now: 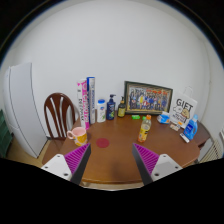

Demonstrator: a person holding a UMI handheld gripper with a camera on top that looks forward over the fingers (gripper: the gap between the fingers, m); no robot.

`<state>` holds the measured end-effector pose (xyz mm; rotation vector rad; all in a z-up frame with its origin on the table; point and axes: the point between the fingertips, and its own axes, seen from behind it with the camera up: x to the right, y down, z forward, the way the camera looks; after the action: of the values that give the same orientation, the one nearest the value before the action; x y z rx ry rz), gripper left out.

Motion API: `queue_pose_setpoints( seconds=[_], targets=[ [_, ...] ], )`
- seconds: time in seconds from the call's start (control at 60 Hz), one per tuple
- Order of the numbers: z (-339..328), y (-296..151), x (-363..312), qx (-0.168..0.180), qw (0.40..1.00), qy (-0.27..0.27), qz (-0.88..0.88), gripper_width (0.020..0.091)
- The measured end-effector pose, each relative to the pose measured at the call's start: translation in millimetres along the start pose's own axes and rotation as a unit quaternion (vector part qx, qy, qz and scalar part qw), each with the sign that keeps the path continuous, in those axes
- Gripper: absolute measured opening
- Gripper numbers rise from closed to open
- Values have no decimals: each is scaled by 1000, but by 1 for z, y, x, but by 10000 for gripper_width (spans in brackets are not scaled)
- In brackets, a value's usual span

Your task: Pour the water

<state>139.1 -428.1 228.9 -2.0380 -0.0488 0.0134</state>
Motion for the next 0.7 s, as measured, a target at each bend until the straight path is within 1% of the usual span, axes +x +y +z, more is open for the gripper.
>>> queue_pose_setpoints(
  seconds=[0.117, 0.317, 0.467, 0.617, 0.7],
  targets=[
    [15, 5, 19, -5, 1000, 8, 4, 852],
    [86, 19, 79, 0, 1000, 11, 12, 851],
    [158, 31, 139, 13, 1000, 23, 11, 856],
    [241, 36, 187, 27, 999, 18, 29, 851],
    [287, 40, 210, 24, 999, 18, 33, 853]
  ],
)
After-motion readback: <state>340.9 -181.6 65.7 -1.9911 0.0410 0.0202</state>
